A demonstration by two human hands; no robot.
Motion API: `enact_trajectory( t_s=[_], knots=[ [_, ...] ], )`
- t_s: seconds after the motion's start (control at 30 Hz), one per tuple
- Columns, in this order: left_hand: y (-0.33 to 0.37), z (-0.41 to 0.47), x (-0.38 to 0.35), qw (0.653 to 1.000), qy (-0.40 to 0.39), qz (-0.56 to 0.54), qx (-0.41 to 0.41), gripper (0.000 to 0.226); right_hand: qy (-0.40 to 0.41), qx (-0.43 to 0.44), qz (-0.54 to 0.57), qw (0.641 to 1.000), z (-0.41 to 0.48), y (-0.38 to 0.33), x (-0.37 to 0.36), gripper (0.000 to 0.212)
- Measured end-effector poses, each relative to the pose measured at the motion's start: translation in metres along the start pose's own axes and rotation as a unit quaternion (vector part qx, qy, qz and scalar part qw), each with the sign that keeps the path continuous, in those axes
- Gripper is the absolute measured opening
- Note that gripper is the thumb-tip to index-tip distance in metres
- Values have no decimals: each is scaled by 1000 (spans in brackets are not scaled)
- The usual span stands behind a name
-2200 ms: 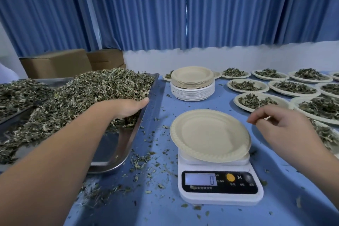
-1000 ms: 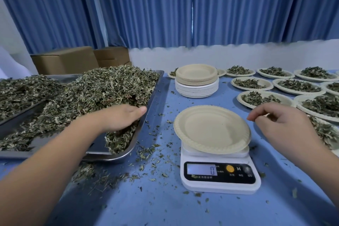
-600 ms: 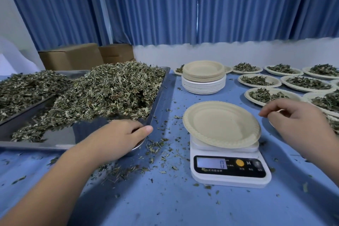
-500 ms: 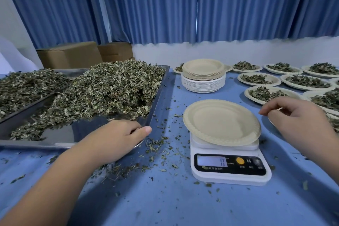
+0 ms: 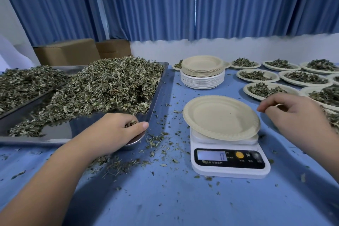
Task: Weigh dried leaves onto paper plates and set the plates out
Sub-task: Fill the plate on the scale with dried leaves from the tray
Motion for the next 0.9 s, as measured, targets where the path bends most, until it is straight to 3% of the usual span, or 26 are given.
enact_trajectory(
  t_s=[0.27,0.43,0.6,0.73,0.9],
  knots=[
    [-14,5,11,998,69,-8,11,36,-1,-3,18,1000,0,5,-2,33],
    [-19,7,26,992,126,-8,14,53,6,-15,29,999,6,10,2,33],
    [-6,6,33,985,165,-57,8,42,-2,-20,29,999,6,12,2,32],
    [17,7,50,969,226,-99,-7,43,0,-16,17,1000,7,13,2,31],
    [85,17,44,956,235,-153,-84,44,0,-10,27,1000,7,14,1,30]
  ],
)
Point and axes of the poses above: each hand's wrist, its own z-axis towards the middle knuckle, its own x-axis out of the back of the hand, y = z × x, the point moved 10 cm from there along z, towards the middle knuckle, and after that the axes turned 3 degrees about y, right-handed, at the moved point
